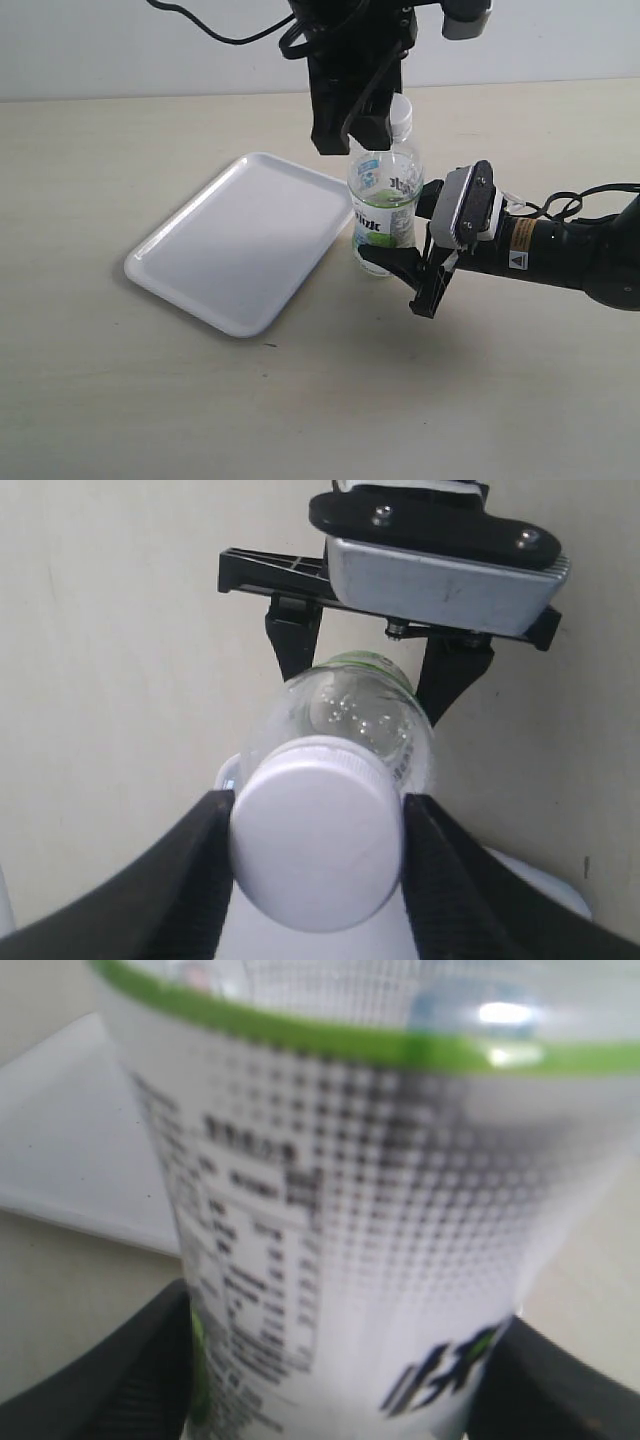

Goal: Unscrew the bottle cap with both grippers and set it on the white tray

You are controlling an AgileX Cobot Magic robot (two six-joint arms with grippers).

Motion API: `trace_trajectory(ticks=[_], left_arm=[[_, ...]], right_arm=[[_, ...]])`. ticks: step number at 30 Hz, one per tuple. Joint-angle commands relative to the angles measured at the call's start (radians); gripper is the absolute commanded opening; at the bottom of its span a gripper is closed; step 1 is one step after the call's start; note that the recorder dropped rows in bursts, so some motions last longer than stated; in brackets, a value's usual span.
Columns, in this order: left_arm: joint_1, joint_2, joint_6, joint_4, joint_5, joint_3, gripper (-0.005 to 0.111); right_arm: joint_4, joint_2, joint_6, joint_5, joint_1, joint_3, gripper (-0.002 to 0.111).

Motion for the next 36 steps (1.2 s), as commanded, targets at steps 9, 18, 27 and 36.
trace_trajectory(ticks=[9,18,27,36], left_arm=[[-0.002,-0.014,-0.431,-0.032,-0.007,0.004,0.000],[-0.004,-0.014,-0.684,-0.152,-0.007,0.004,0.000],[-0.004,-0.014,-0.706,-0.088,-0.007,-0.003,0.000],[0.008,-0.022,-0.684,-0.083,-0.007,-0.061,0.000]], right_arm=[[0.001,0.012,-0.002,0.150,-0.002,0.001,0.000],[0.001,0.012,-0.002,0.150,-0.002,0.001,0.000],[-0.003,0.012,0.002,0.150,-0.002,0.001,0.000],[-0.003,0.012,0.010,0.150,-0.002,0.001,0.000]])
